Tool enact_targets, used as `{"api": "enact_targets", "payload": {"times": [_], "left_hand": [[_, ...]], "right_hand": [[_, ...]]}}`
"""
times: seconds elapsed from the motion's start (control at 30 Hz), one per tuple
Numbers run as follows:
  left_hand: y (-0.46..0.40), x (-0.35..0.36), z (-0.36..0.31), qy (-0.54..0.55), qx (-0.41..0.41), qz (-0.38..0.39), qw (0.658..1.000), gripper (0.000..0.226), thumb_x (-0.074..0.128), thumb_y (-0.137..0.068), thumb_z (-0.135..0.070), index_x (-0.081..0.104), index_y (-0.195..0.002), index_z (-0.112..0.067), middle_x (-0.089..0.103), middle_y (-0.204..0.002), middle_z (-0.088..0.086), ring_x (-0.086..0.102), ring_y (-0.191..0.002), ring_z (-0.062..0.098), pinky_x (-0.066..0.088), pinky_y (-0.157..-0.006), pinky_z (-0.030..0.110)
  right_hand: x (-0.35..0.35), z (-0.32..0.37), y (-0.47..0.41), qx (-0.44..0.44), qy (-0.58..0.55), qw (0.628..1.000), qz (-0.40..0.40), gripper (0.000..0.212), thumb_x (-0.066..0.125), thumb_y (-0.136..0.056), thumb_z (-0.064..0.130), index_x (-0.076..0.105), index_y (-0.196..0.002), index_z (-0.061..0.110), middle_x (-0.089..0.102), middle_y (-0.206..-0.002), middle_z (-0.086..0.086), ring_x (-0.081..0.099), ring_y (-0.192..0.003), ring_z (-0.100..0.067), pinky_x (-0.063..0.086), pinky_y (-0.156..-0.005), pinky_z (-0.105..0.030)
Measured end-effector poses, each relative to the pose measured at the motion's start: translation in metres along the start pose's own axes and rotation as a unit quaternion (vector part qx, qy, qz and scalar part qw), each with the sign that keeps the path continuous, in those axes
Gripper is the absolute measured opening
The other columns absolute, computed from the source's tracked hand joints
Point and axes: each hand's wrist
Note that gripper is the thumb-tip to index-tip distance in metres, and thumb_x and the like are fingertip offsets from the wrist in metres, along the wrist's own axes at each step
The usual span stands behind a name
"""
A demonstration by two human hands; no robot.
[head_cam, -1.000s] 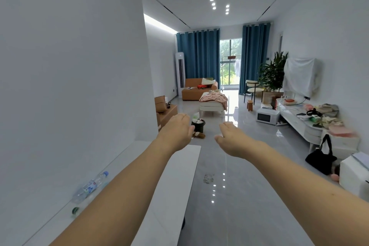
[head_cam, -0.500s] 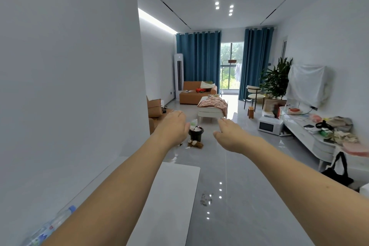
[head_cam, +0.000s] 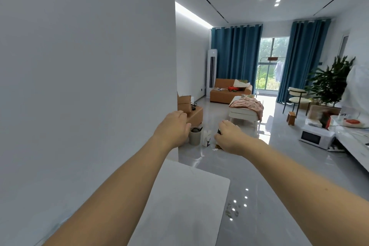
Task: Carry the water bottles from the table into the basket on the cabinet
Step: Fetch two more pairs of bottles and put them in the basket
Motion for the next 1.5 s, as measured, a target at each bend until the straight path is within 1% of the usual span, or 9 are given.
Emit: {"api": "enact_targets", "payload": {"times": [0.2,0.33,0.47,0.87,1.2,1.3,1.33,1.4,1.5], "left_hand": [[0.038,-0.027,0.088,-0.029,-0.122,0.006,0.992,0.05,0.034,-0.105,-0.031,0.035,-0.147,-0.004,0.035,-0.155,0.012,0.03,-0.142,0.027,0.027,-0.114,0.038],[0.09,-0.057,0.147,-0.06,-0.216,0.002,0.975,0.054,0.032,-0.106,-0.032,0.028,-0.151,-0.003,0.025,-0.16,0.013,0.02,-0.147,0.027,0.02,-0.119,0.038],[0.152,-0.089,0.191,-0.084,-0.316,-0.021,0.945,0.054,0.033,-0.106,-0.032,0.028,-0.151,-0.002,0.026,-0.16,0.014,0.02,-0.147,0.027,0.018,-0.119,0.036],[0.3,-0.138,0.258,-0.129,-0.514,-0.038,0.847,0.048,0.034,-0.105,-0.03,0.039,-0.143,-0.001,0.039,-0.151,0.013,0.033,-0.14,0.027,0.028,-0.112,0.036],[0.318,-0.005,0.337,0.047,-0.624,-0.022,0.78,0.046,0.04,-0.104,-0.03,0.045,-0.138,-0.001,0.047,-0.145,0.014,0.047,-0.129,0.028,0.038,-0.099,0.032],[0.333,0.069,0.374,0.156,-0.684,-0.001,0.713,0.04,0.046,-0.1,-0.028,0.056,-0.128,-0.002,0.058,-0.129,0.016,0.055,-0.118,0.03,0.04,-0.086,0.031],[0.339,0.094,0.386,0.194,-0.701,-0.002,0.686,0.028,0.049,-0.097,-0.025,0.063,-0.103,-0.002,0.062,-0.104,0.018,0.06,-0.094,0.03,0.037,-0.073,0.03],[0.35,0.143,0.409,0.251,-0.737,-0.019,0.627,0.03,0.053,-0.094,-0.025,0.042,-0.068,-0.013,0.04,-0.069,0.005,0.041,-0.06,0.018,0.029,-0.06,0.03],[0.368,0.209,0.431,0.314,-0.759,-0.009,0.57,0.031,0.06,-0.091,-0.039,0.052,-0.08,-0.011,0.048,-0.077,0.0,0.043,-0.064,0.013,0.033,-0.057,0.026]], "right_hand": [[0.032,0.083,-0.037,-0.127,-0.016,0.991,0.04,0.034,0.038,-0.097,0.03,0.048,-0.121,0.007,0.05,-0.121,-0.009,0.046,-0.115,-0.03,0.037,-0.099,-0.042],[0.059,0.16,-0.045,-0.212,-0.029,0.974,0.078,0.05,0.034,-0.1,0.031,0.035,-0.139,0.0,0.037,-0.146,-0.016,0.034,-0.134,-0.032,0.028,-0.11,-0.042],[0.081,0.238,-0.032,-0.308,-0.04,0.943,0.118,0.061,0.03,-0.102,0.033,0.013,-0.152,0.004,0.008,-0.162,-0.012,0.008,-0.148,-0.027,0.01,-0.118,-0.037],[0.15,0.399,0.014,-0.491,-0.054,0.846,0.198,0.06,0.029,-0.103,0.031,0.01,-0.153,0.004,0.005,-0.162,-0.013,0.004,-0.149,-0.025,0.007,-0.118,-0.037],[0.301,0.403,-0.028,-0.395,-0.072,0.841,0.363,0.052,0.034,-0.1,0.024,0.026,-0.147,0.005,0.029,-0.154,-0.012,0.032,-0.138,-0.029,0.028,-0.108,-0.035],[0.38,0.393,-0.043,-0.317,-0.078,0.844,0.426,0.027,0.039,-0.097,0.02,0.044,-0.121,0.011,0.049,-0.123,-0.012,0.052,-0.102,-0.025,0.039,-0.084,-0.031],[0.406,0.392,-0.046,-0.292,-0.085,0.843,0.444,0.025,0.04,-0.096,0.02,0.044,-0.119,0.012,0.051,-0.12,-0.013,0.053,-0.097,-0.024,0.041,-0.082,-0.033],[0.454,0.393,-0.051,-0.238,-0.097,0.848,0.464,0.04,0.043,-0.096,0.02,0.041,-0.134,0.007,0.052,-0.128,-0.016,0.052,-0.099,-0.023,0.042,-0.082,-0.033],[0.523,0.392,-0.051,-0.171,-0.116,0.846,0.492,0.03,0.049,-0.091,0.02,0.049,-0.117,0.004,0.058,-0.106,-0.012,0.049,-0.082,-0.018,0.039,-0.07,-0.027]]}}
Point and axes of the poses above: each hand's wrist, its own y-axis away from the middle knuckle, its own x-axis out of the palm, z = x × y
